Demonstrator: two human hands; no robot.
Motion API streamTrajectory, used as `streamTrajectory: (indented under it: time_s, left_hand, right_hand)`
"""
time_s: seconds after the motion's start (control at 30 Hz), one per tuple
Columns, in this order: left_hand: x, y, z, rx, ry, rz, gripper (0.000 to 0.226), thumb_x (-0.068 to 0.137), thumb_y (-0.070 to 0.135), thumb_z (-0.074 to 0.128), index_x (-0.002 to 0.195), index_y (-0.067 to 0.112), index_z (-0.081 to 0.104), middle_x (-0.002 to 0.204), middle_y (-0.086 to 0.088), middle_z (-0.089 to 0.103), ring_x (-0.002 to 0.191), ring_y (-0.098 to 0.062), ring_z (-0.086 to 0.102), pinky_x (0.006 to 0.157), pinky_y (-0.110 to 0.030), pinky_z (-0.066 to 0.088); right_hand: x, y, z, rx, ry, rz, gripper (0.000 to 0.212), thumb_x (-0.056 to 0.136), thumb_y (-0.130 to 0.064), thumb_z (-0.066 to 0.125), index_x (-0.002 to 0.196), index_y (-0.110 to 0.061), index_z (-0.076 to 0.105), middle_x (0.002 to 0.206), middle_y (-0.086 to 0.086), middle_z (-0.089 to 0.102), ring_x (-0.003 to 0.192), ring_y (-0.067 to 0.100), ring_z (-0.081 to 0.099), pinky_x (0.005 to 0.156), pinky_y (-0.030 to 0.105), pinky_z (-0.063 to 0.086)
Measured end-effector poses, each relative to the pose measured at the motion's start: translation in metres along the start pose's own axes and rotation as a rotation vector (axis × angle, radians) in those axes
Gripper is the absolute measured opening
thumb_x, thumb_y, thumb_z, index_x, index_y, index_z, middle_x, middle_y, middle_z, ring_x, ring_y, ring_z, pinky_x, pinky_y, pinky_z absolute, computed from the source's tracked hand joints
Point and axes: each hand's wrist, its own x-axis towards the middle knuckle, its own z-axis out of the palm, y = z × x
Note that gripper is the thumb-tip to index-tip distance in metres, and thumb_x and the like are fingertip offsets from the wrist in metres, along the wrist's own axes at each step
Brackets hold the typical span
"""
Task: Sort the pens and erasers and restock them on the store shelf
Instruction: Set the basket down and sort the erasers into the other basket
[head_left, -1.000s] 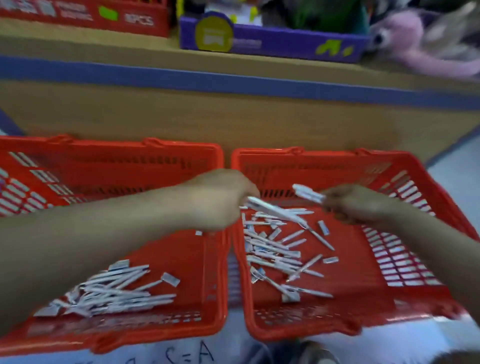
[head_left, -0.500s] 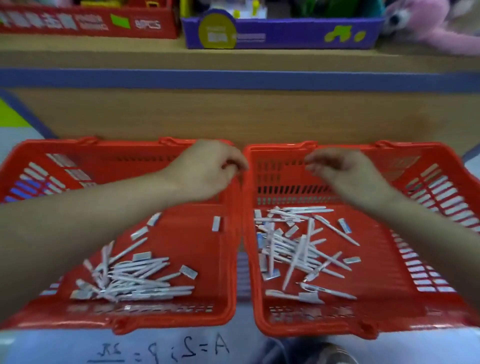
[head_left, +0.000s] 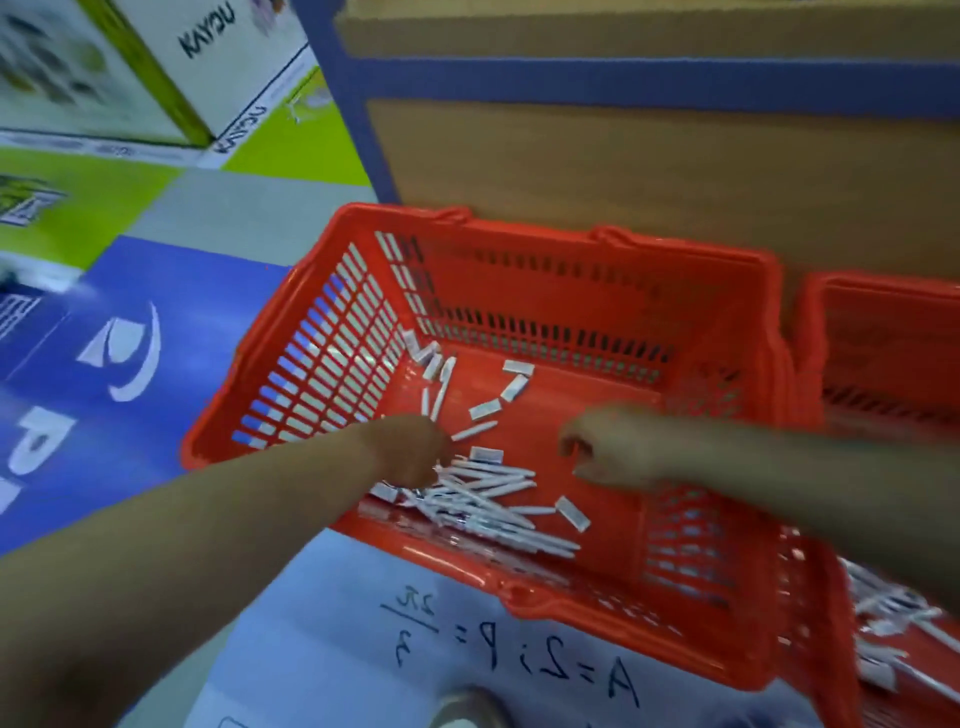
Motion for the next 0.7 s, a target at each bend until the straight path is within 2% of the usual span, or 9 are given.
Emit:
streamTrajectory:
  time_s: [0.17,0.27,0.37,0.47,0.6,0.7]
  left_hand:
    - [0.035,-0.007,0.009,0.066,0.015,0.183,0.054,0.089,0.037,0.059,0.13,0.005,0.049,0.124,-0.019,0.057,0.113,-0.034,0.054,0.095,-0.037,0.041]
    - [0.051,0.004,0.012,0.151,-0.003,0.204,0.056,0.087,0.039,0.062,0.127,0.003,0.046,0.121,-0.017,0.058,0.11,-0.034,0.056,0.09,-0.038,0.043]
    - [0.055,0.009,0.011,0.162,0.013,0.214,0.057,0.085,0.032,0.067,0.127,0.003,0.042,0.12,-0.017,0.059,0.111,-0.034,0.056,0.087,-0.036,0.041]
    - [0.058,0.006,0.007,0.198,0.001,0.235,0.049,0.087,0.027,0.063,0.127,0.005,0.044,0.119,-0.016,0.059,0.11,-0.034,0.056,0.085,-0.036,0.042]
    - [0.065,0.002,0.008,0.25,0.027,0.218,0.029,0.09,0.017,0.051,0.118,0.009,0.057,0.115,-0.013,0.064,0.107,-0.033,0.06,0.086,-0.037,0.047]
    - [0.065,-0.007,0.007,0.14,0.073,0.191,0.028,0.093,0.014,0.048,0.118,0.009,0.058,0.117,-0.012,0.062,0.11,-0.031,0.057,0.087,-0.034,0.044]
  right_hand:
    - [0.041,-0.025,0.065,-0.072,-0.223,0.009,0.036,0.091,-0.021,0.052,0.125,-0.012,0.053,0.127,0.013,0.058,0.113,0.03,0.056,0.087,0.031,0.046]
    - [0.055,-0.035,0.08,-0.126,-0.199,-0.013,0.041,0.091,-0.021,0.051,0.131,-0.015,0.05,0.135,0.01,0.053,0.121,0.029,0.052,0.096,0.034,0.043]
    - [0.062,-0.045,0.094,-0.123,-0.129,-0.019,0.04,0.092,-0.017,0.048,0.131,-0.014,0.05,0.136,0.01,0.051,0.123,0.03,0.05,0.099,0.038,0.043]
    - [0.062,-0.046,0.101,-0.068,-0.139,0.002,0.039,0.092,-0.015,0.045,0.131,-0.009,0.046,0.133,0.016,0.054,0.118,0.033,0.055,0.094,0.04,0.045]
    - [0.063,-0.031,0.101,0.035,-0.232,0.075,0.039,0.093,-0.031,0.047,0.123,-0.007,0.051,0.129,0.016,0.057,0.115,0.032,0.056,0.093,0.034,0.045]
    - [0.068,-0.023,0.091,0.059,-0.258,0.067,0.033,0.096,-0.027,0.043,0.12,-0.008,0.055,0.125,0.015,0.06,0.11,0.03,0.059,0.087,0.03,0.046]
